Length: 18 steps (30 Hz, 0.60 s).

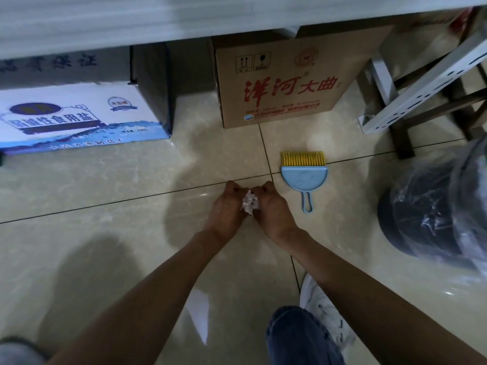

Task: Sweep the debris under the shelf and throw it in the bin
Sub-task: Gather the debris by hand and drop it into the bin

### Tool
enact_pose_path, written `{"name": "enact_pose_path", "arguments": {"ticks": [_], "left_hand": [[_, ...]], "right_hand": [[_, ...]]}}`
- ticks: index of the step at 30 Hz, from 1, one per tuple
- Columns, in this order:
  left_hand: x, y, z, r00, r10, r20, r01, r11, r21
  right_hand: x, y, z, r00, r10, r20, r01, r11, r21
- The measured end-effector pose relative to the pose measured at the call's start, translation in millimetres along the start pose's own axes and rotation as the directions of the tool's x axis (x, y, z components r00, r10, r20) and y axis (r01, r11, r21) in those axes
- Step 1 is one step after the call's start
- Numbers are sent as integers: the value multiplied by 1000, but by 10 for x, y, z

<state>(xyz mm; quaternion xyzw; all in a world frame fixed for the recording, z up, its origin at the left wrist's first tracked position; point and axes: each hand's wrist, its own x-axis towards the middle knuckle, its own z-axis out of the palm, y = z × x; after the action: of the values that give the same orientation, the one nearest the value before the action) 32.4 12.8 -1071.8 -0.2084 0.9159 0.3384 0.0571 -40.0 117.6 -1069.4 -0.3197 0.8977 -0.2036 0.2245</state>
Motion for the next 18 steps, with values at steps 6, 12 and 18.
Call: {"name": "enact_pose_path", "arguments": {"ticks": [6, 12, 18], "left_hand": [[115, 90, -27, 996, -67, -64, 70, 997, 37], [345, 131, -155, 997, -69, -43, 71, 996, 58], [512, 243, -401, 998, -46, -36, 48, 996, 76]], "right_hand": [[97, -97, 47, 989, 114, -93, -112, 993, 24], [341, -119, -152, 969, 247, 17, -244, 943, 227], [503, -145, -430, 965, 259, 35, -260, 935, 242]]}}
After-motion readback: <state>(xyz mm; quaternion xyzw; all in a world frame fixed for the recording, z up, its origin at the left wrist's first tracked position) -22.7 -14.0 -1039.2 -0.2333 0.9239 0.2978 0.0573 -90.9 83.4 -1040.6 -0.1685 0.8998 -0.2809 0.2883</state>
